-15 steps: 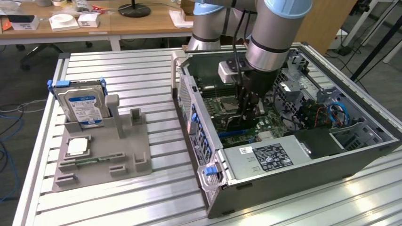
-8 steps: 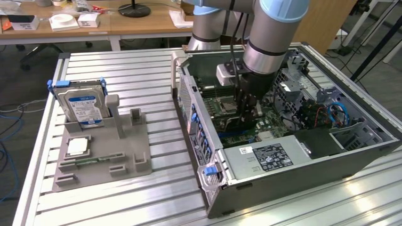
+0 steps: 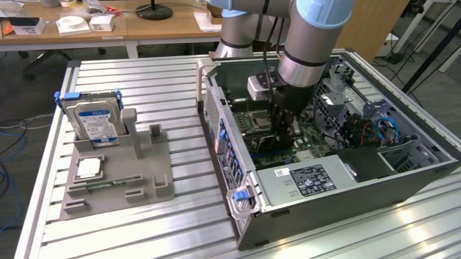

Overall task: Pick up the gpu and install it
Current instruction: 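Insert the gpu into the slot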

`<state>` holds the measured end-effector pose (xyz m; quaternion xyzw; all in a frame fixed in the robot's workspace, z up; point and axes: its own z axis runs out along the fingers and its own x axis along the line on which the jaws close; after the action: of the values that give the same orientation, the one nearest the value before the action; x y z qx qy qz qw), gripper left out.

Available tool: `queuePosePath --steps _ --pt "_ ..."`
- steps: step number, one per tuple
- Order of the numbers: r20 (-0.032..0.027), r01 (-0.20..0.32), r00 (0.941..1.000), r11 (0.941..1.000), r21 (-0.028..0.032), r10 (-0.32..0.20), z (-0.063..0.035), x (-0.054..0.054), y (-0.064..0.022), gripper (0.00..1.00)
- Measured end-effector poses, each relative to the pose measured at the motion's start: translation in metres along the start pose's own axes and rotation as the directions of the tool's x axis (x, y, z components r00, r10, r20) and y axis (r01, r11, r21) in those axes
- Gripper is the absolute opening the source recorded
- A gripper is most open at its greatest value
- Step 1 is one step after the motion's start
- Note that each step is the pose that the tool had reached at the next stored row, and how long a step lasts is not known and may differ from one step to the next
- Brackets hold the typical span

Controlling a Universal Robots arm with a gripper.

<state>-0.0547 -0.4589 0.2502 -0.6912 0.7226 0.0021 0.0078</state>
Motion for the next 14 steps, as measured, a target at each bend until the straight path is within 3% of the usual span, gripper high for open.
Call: queuePosePath --steps 14 --pt "0.0008 0.0 1.0 1.0 0.0004 0.0 0.0028 0.0 0.0004 0.26"
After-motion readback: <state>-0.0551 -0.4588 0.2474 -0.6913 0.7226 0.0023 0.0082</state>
